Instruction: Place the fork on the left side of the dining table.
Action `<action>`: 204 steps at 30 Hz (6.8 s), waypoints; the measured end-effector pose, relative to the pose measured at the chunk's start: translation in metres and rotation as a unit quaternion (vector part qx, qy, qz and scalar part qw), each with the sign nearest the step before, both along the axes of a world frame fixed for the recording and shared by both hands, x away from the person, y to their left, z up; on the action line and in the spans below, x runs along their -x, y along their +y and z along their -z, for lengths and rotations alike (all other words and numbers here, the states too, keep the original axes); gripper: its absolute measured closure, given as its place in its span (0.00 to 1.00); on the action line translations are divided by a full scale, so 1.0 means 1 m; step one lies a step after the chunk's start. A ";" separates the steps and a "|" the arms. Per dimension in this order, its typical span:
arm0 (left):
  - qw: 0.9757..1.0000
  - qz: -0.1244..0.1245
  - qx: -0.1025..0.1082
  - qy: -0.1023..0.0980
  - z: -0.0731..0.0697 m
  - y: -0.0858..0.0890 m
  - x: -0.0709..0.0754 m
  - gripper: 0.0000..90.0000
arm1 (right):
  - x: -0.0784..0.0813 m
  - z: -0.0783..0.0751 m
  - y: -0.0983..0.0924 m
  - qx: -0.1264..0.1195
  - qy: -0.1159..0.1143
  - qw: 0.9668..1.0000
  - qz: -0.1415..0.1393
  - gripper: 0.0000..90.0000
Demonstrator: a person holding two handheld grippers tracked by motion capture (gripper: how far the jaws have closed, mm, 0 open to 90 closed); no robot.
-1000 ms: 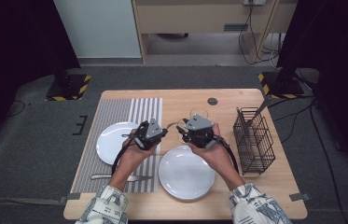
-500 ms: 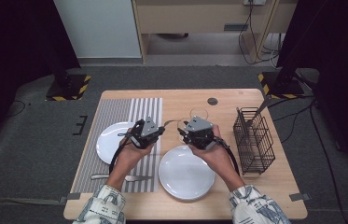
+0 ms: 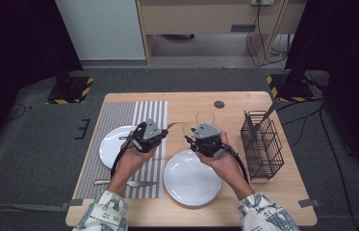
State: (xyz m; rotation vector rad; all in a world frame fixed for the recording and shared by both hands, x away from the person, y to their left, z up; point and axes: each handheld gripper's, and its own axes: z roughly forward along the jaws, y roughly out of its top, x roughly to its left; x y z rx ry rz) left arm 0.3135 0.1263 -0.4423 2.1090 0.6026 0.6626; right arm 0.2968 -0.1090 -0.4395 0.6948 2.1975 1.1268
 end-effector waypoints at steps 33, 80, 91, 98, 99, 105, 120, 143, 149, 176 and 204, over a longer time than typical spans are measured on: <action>1.000 0.003 -0.019 -0.003 -0.018 0.013 -0.011 0.97 | 0.014 0.024 -0.009 -0.026 0.055 0.998 -0.018 0.13; 0.998 0.017 -0.067 -0.015 -0.046 0.038 -0.038 0.97 | 0.062 0.054 -0.053 -0.015 0.045 0.999 0.002 0.12; 0.996 0.012 -0.082 -0.019 -0.052 0.051 -0.046 0.97 | 0.065 0.062 -0.050 0.000 0.040 0.999 -0.002 0.12; 0.995 0.010 -0.091 -0.024 -0.057 0.054 -0.053 0.97 | 0.065 0.060 -0.052 -0.004 0.036 0.999 0.001 0.12; 0.995 0.010 -0.093 -0.024 -0.057 0.054 -0.054 0.97 | 0.065 0.060 -0.052 -0.005 0.037 0.999 0.001 0.12; 0.995 0.004 -0.092 -0.024 -0.059 0.062 -0.063 0.97 | 0.065 0.059 -0.053 -0.008 0.033 0.999 0.002 0.12; 0.995 -0.006 -0.098 -0.018 -0.054 0.077 -0.087 0.97 | 0.064 0.056 -0.057 -0.018 0.029 0.999 0.004 0.12; 0.993 -0.015 -0.116 0.000 -0.024 0.087 -0.110 0.97 | 0.064 0.054 -0.057 -0.017 0.023 1.000 0.005 0.12; 0.992 -0.013 -0.122 -0.016 -0.022 0.082 -0.106 0.97 | 0.064 0.054 -0.056 -0.015 0.023 1.000 0.005 0.12; 0.992 -0.010 -0.125 -0.001 0.002 0.081 -0.110 0.97 | 0.063 0.056 -0.056 -0.008 0.026 1.000 0.010 0.12; 0.990 -0.026 -0.136 -0.008 0.009 0.082 -0.118 0.97 | 0.064 0.055 -0.056 -0.012 0.025 1.000 0.009 0.12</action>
